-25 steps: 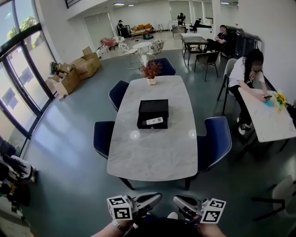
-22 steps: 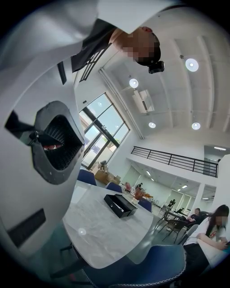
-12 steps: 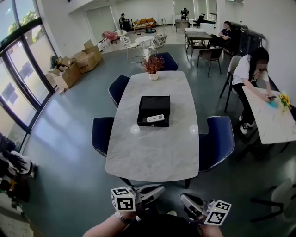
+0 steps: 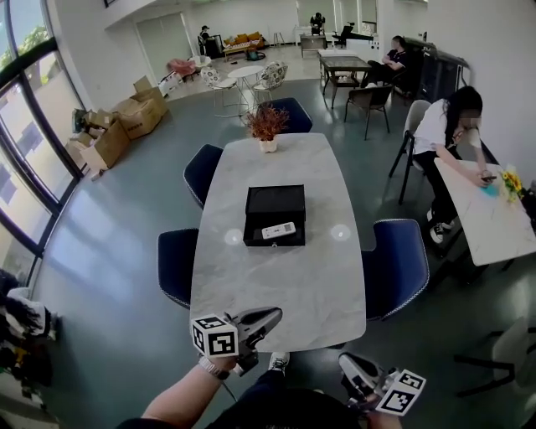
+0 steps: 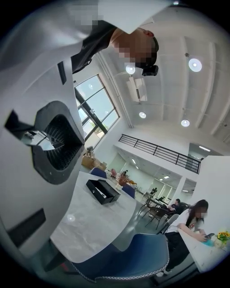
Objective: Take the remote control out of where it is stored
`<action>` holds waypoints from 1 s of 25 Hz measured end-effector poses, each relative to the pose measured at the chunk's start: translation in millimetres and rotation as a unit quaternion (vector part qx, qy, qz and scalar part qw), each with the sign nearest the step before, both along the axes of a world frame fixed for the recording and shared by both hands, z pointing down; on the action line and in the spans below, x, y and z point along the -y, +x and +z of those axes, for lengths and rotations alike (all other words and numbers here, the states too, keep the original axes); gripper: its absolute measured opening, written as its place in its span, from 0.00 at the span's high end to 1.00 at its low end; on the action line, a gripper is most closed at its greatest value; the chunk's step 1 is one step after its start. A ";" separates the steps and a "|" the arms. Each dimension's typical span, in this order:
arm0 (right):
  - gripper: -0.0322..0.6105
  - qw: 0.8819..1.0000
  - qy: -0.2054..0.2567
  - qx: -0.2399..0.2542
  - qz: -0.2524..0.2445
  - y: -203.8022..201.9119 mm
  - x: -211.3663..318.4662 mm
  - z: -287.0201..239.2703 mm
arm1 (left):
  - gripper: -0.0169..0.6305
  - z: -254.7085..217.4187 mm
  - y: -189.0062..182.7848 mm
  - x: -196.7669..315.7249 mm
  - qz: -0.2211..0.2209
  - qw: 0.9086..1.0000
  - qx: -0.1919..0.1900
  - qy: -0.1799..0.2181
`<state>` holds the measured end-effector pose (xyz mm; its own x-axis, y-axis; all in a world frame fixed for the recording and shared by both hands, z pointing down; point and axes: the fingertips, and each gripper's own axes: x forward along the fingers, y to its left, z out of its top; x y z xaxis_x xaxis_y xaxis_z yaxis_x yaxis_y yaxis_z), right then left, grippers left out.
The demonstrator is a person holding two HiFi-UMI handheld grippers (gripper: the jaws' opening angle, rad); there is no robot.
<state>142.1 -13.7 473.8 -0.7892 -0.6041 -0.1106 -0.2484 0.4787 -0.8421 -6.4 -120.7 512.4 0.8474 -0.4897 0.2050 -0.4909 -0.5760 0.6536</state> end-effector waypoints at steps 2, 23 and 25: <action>0.94 1.000 -0.008 -0.004 0.019 -1.4 9.9 3.4 | 0.96 5.7 -13.8 32.9 -0.003 1.000 0.012 0.004; 0.94 0.986 -0.068 -0.047 0.144 -27.3 74.4 22.0 | 0.96 122.9 -91.4 305.5 0.065 0.968 0.240 -0.022; 0.94 0.984 -0.072 -0.053 0.152 -27.8 77.6 20.9 | 0.96 134.4 -91.5 320.9 0.078 0.962 0.260 -0.029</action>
<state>114.3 -91.3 494.8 -0.5712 -0.8180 0.0672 -0.4520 0.2452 -0.8577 -97.9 -441.6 646.9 0.6847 -0.3402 0.6446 -0.6713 -0.6388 0.3760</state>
